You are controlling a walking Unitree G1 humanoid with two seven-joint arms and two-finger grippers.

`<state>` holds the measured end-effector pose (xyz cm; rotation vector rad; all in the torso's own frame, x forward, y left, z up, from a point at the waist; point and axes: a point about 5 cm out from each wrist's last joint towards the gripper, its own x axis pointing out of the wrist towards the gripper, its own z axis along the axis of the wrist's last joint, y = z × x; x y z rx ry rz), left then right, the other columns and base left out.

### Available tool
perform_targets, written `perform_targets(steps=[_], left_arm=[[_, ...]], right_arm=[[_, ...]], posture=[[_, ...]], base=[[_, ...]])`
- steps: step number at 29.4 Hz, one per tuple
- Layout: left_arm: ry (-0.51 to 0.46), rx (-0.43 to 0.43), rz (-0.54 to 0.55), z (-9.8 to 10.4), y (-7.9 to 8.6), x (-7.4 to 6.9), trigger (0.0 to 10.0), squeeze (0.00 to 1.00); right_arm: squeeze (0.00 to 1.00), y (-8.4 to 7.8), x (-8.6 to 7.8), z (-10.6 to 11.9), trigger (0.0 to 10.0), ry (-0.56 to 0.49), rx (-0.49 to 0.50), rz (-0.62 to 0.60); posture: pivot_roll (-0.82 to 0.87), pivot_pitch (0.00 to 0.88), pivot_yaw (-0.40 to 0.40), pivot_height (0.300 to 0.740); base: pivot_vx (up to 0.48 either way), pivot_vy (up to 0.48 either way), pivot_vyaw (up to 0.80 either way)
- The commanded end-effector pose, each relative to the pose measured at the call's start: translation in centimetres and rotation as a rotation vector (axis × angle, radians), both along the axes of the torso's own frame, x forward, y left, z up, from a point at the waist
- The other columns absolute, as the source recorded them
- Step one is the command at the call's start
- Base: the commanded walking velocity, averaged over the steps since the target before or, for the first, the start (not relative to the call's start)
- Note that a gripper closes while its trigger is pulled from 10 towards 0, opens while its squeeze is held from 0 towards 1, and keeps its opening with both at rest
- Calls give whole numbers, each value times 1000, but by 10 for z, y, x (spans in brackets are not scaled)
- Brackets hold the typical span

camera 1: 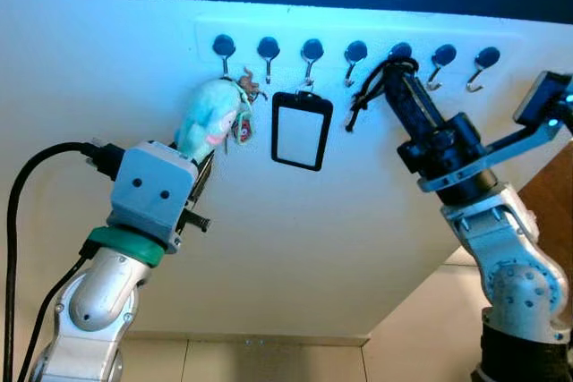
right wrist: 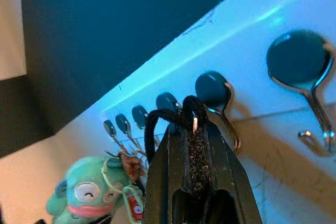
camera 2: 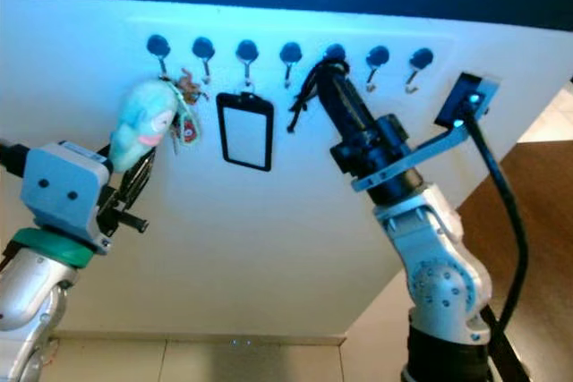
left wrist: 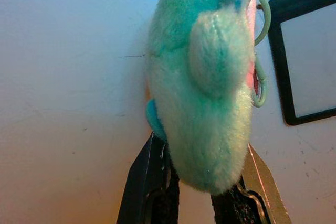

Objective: Hang keys on a hook

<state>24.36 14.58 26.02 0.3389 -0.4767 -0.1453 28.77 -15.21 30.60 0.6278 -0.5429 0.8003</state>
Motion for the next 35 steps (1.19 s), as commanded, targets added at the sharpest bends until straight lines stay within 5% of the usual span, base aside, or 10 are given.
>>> perform_targets(steps=[1,14,29,35], left_arm=[[3,6,2,-2,0,-1,10000,0],[6,9,-7,-2,0,0,10000,0],[6,8,-7,-1,0,0,10000,0],[9,7,-6,-2,-1,0,10000,0]], right_arm=[[0,-6,2,-10,10000,66,37,-14],[0,0,0,-32,10000,177,122,49],[0,0,1,-23,10000,174,191,146],[0,13,-8,-35,10000,169,44,181]], posture=[[83,98,59,740],[82,102,67,740],[87,109,70,740],[86,116,67,740]], base=[[0,0,0],[0,0,0],[0,0,0],[0,0,0]])
